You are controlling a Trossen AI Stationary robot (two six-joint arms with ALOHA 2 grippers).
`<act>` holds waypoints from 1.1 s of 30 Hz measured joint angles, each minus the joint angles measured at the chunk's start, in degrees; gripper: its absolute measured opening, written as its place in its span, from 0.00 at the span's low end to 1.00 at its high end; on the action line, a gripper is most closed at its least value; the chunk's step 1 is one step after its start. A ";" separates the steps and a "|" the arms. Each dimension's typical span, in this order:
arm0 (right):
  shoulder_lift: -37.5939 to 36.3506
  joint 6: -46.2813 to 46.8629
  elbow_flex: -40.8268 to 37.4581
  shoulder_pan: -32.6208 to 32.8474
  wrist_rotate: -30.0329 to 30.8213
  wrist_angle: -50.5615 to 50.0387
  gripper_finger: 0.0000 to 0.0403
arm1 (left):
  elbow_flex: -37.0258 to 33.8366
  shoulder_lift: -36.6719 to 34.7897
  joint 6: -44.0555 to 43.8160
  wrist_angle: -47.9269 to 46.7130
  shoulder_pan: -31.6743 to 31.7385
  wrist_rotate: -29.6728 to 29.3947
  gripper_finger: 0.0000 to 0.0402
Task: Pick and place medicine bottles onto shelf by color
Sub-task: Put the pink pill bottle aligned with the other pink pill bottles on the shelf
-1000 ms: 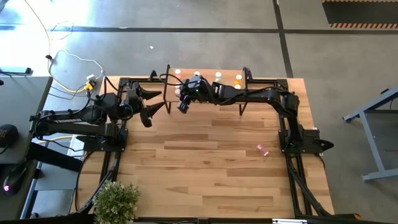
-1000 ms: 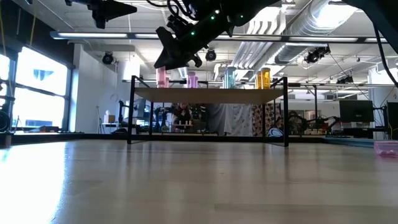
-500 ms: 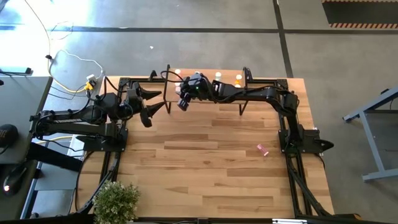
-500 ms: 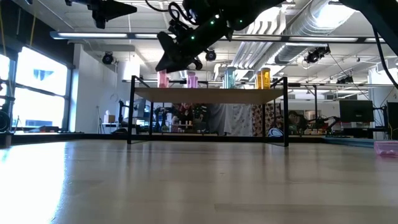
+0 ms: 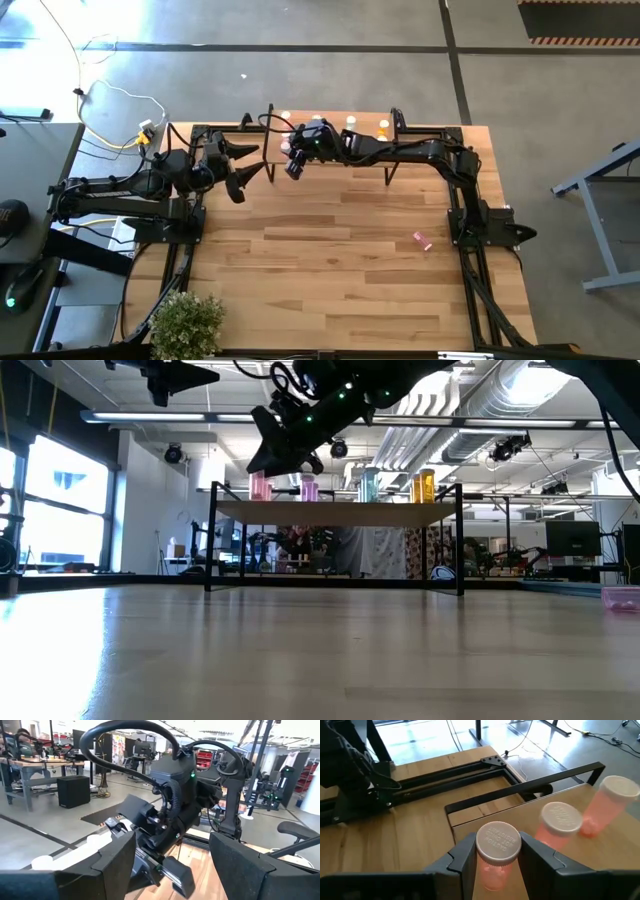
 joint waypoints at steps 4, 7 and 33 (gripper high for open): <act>0.00 0.05 0.00 0.53 0.04 0.06 0.29 | 0.00 0.00 0.00 0.01 -0.02 0.00 0.60; 0.00 0.05 0.00 0.48 0.00 0.04 0.29 | 0.00 0.00 0.00 0.02 -0.02 0.00 0.60; 0.33 -2.88 0.00 0.18 -1.51 0.23 0.30 | 0.00 0.00 0.00 0.02 -0.02 0.02 0.60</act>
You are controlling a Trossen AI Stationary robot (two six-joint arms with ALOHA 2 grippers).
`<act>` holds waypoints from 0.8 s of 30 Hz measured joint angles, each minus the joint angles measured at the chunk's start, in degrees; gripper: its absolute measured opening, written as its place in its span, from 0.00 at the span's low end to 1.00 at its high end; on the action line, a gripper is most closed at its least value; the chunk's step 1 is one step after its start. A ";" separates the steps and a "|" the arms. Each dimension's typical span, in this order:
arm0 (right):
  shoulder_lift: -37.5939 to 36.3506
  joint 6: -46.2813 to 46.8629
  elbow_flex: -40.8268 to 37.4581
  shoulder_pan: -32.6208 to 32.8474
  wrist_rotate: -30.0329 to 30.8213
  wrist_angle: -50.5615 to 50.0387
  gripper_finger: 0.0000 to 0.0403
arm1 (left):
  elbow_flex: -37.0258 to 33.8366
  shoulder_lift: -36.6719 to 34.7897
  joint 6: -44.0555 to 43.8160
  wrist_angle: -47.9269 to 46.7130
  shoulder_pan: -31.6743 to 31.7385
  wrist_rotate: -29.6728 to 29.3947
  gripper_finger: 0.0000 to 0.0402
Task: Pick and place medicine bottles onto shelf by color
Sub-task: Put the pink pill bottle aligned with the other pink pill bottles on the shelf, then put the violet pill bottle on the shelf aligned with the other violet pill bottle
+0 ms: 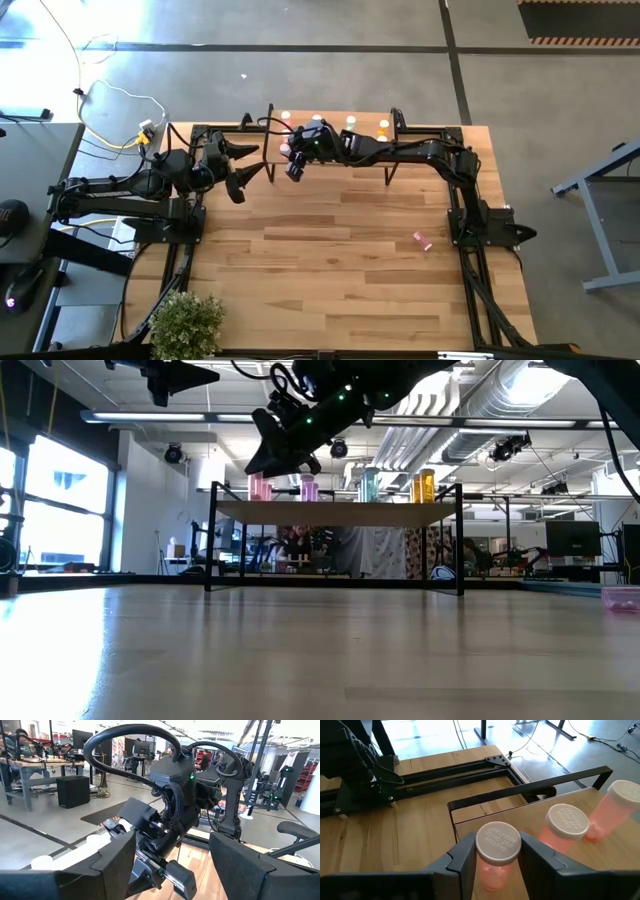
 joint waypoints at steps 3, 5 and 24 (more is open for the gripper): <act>0.00 0.08 0.00 0.00 0.00 0.00 0.32 | 0.00 0.00 0.02 -0.02 0.01 -0.01 0.60; 0.00 0.09 0.00 0.00 0.00 0.00 0.34 | 0.00 0.00 0.02 -0.01 0.01 -0.02 0.60; -0.55 0.35 3.02 0.31 1.59 -3.41 0.41 | 0.00 -0.02 0.02 -0.27 0.02 -0.02 0.60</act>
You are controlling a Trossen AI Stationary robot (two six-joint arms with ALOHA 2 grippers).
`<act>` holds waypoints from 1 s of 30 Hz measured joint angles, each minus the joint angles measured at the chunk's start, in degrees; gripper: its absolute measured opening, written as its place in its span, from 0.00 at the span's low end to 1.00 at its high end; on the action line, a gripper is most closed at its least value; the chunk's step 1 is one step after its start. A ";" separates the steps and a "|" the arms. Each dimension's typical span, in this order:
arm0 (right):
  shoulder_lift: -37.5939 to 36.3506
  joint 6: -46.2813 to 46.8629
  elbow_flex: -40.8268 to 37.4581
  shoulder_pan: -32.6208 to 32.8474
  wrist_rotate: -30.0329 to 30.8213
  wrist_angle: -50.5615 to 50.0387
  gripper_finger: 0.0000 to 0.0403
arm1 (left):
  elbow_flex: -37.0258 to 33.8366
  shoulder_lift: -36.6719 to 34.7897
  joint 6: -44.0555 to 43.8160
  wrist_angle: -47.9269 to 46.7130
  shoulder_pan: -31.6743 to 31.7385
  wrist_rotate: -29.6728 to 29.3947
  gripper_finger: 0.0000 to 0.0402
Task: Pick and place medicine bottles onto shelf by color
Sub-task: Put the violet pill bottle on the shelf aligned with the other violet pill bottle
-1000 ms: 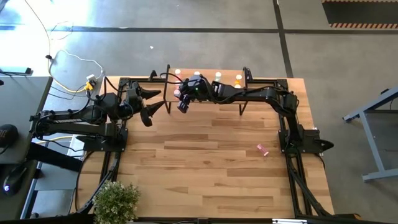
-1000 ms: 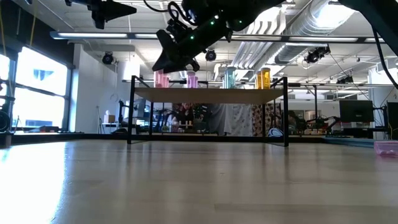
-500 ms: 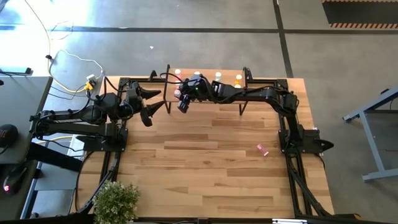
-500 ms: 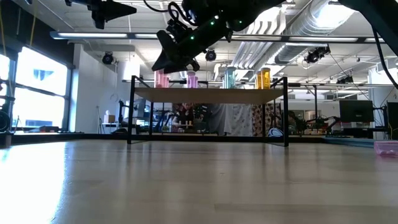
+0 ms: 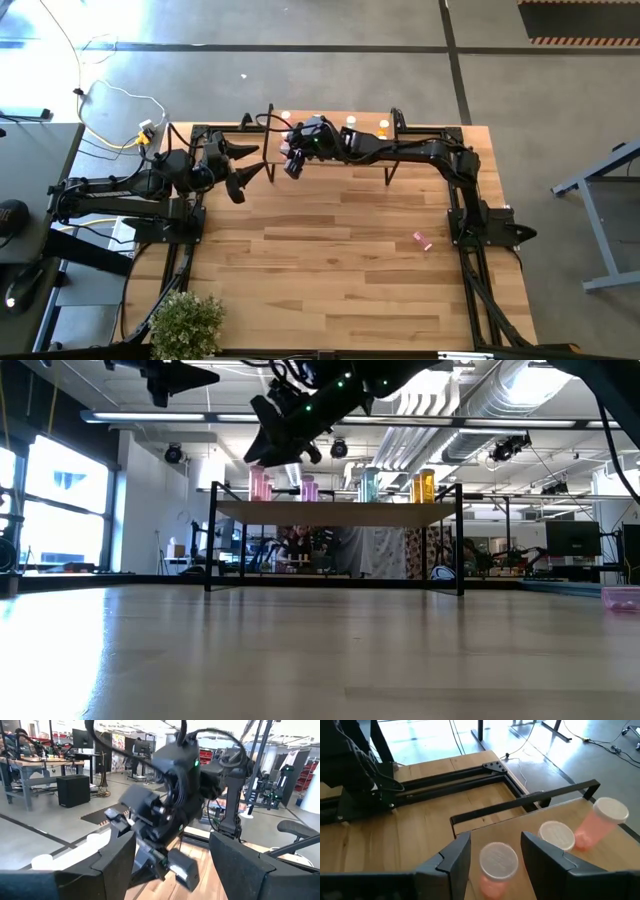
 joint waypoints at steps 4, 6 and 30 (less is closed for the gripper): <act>-0.07 0.03 2.68 0.02 -0.07 -3.60 0.41 | -0.02 0.00 0.00 -1.09 0.00 0.02 0.60; -0.07 0.75 4.36 0.01 -0.09 -6.73 0.41 | -0.02 0.00 0.00 -1.20 0.00 0.01 0.60; -0.42 15.98 24.52 10.14 7.71 -60.34 0.41 | -0.04 0.31 1.01 -11.17 -0.02 3.43 0.60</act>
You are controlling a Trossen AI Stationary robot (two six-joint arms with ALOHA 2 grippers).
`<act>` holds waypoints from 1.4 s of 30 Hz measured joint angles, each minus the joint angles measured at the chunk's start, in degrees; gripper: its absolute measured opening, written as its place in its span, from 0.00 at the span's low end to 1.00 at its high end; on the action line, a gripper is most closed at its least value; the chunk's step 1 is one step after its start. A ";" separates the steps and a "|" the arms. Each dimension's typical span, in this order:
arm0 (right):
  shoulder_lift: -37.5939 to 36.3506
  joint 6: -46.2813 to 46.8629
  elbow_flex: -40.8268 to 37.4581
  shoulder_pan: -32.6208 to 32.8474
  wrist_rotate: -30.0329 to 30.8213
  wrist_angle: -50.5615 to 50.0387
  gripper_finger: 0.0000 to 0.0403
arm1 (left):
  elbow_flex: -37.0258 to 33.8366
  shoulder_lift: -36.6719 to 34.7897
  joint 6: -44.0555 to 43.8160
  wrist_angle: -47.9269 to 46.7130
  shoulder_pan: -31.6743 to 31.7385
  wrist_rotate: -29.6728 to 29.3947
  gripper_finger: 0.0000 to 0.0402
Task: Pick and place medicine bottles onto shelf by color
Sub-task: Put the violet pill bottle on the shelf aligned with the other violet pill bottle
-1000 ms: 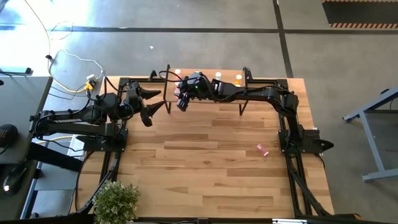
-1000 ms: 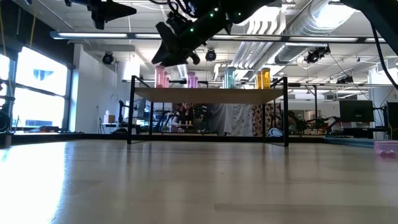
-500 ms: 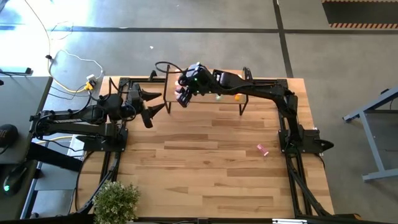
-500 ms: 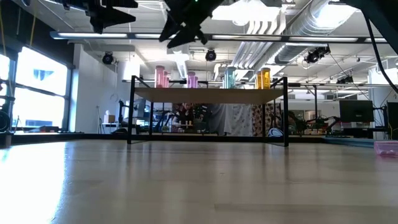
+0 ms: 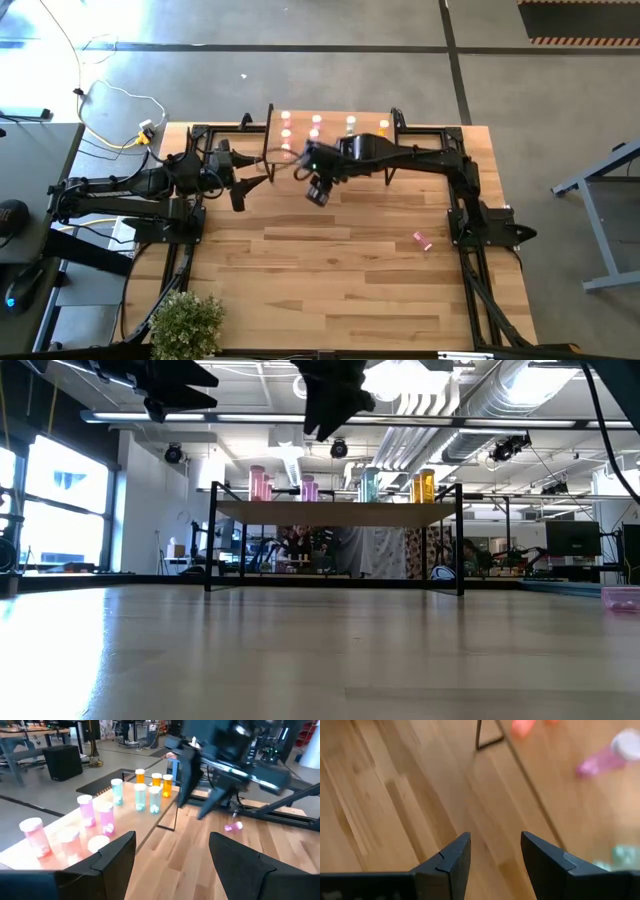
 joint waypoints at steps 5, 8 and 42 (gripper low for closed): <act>0.00 3.23 -0.13 3.56 1.71 -7.99 0.41 | 0.00 -0.02 -0.04 -0.17 -0.01 1.79 0.60; 0.00 5.05 -0.80 5.66 3.23 -13.89 0.41 | 0.00 -0.02 0.02 -0.19 0.01 1.90 0.60; -53.24 45.62 -70.05 17.18 -10.97 -4.34 0.41 | 0.00 0.00 -8.65 -0.19 0.02 -4.04 0.60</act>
